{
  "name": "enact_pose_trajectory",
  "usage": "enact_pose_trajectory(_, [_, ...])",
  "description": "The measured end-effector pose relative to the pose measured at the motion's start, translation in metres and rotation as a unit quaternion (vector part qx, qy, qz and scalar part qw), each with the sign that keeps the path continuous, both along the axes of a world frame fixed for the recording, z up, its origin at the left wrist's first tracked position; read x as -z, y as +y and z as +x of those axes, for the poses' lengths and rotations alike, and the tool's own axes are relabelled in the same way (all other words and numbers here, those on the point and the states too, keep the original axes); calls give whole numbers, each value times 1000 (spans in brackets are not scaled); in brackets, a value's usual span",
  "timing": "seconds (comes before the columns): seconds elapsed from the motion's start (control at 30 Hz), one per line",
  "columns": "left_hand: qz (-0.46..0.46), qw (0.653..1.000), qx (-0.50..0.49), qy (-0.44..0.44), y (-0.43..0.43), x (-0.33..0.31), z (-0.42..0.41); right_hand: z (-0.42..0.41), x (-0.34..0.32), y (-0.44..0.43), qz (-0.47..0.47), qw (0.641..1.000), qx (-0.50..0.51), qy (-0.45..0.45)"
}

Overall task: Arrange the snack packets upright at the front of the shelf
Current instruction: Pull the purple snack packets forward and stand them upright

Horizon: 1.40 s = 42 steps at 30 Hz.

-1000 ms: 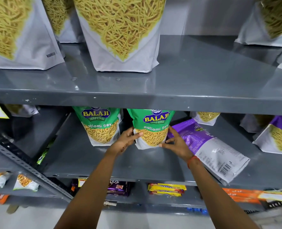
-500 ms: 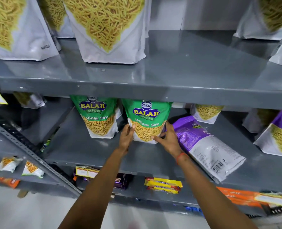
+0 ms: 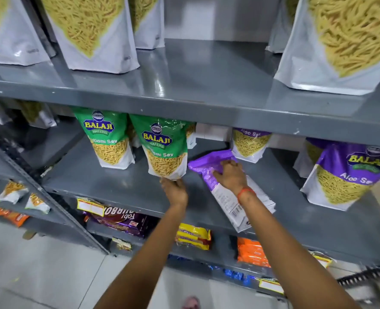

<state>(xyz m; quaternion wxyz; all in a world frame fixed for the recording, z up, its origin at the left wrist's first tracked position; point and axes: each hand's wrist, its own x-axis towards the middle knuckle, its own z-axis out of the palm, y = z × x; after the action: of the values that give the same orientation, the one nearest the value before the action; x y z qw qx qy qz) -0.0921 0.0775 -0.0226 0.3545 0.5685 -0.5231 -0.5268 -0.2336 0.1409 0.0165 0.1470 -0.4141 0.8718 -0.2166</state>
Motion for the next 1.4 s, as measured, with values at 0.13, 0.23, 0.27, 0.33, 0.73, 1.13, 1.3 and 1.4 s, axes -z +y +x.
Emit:
enact_pose_trajectory(0.13, [85,992,95,2,40,4,-54,-42,1,28,21,995,50,-88])
enact_pose_trajectory(0.23, [92,990,101,-27,39,8,-65,-59,5,47,34,986,101,-127])
enact_pose_trajectory(0.27, [87,991,97,-42,35,11,-64,-63,8,52,41,982,118,-144])
enact_pose_trajectory(0.33, [95,990,91,-42,26,14,-60,-73,13,59,38,973,148,-170])
enact_pose_trajectory(0.73, [-93,988,123,25,30,-37,-53,-93,18,82,-311,848,236,-359])
enact_pose_trajectory(1.13, [-196,963,185,-10,35,-46,-98,-82,22,98,-438,844,171,-259])
enact_pose_trajectory(1.3, [-77,958,266,77,79,-14,-94,-57,38,104,-387,885,135,-221])
enact_pose_trajectory(1.4, [-66,958,262,95,78,-15,-96,-41,48,106,-400,875,164,-218])
